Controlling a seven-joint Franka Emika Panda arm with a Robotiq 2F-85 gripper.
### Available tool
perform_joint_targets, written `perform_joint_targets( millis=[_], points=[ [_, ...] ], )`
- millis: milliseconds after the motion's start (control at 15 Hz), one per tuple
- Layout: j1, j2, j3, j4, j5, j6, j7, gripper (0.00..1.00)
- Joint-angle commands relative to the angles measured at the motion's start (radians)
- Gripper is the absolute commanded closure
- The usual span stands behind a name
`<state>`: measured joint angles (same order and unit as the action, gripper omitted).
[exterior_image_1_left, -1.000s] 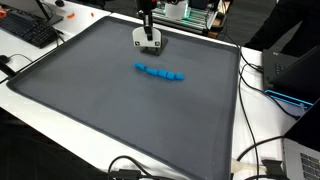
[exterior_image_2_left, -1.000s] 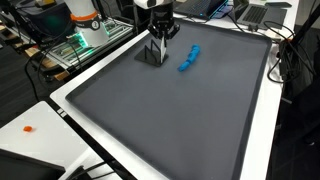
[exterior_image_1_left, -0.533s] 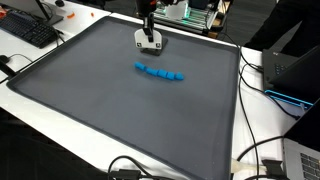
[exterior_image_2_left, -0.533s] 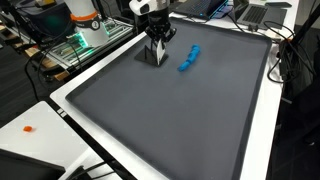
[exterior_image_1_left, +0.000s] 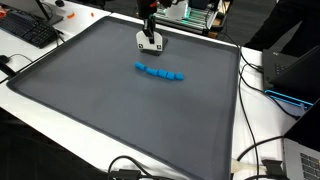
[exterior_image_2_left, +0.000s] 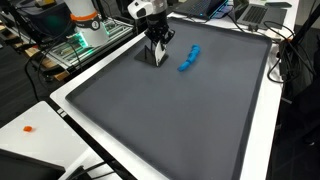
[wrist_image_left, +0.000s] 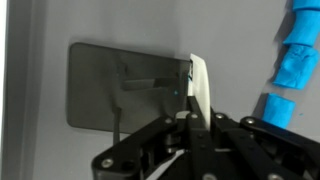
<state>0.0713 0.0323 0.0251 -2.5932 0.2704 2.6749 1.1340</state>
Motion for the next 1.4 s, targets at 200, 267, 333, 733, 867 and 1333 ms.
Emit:
perform_joint_targets(
  millis=[200, 267, 333, 733, 867, 1333],
  points=[
    [-0.001, 0.01, 0.014, -0.031, 0.067, 0.08, 0.008, 0.99],
    [-0.001, 0.014, 0.015, -0.032, 0.072, 0.085, 0.009, 0.99],
    [-0.001, 0.018, 0.016, -0.031, 0.074, 0.085, 0.009, 0.99],
    [0.002, 0.032, 0.014, -0.031, 0.048, 0.083, 0.034, 0.99],
    [0.002, 0.033, 0.014, -0.03, 0.046, 0.079, 0.037, 0.99],
    [-0.001, -0.009, 0.008, -0.038, 0.022, 0.052, 0.038, 0.41]
  ],
)
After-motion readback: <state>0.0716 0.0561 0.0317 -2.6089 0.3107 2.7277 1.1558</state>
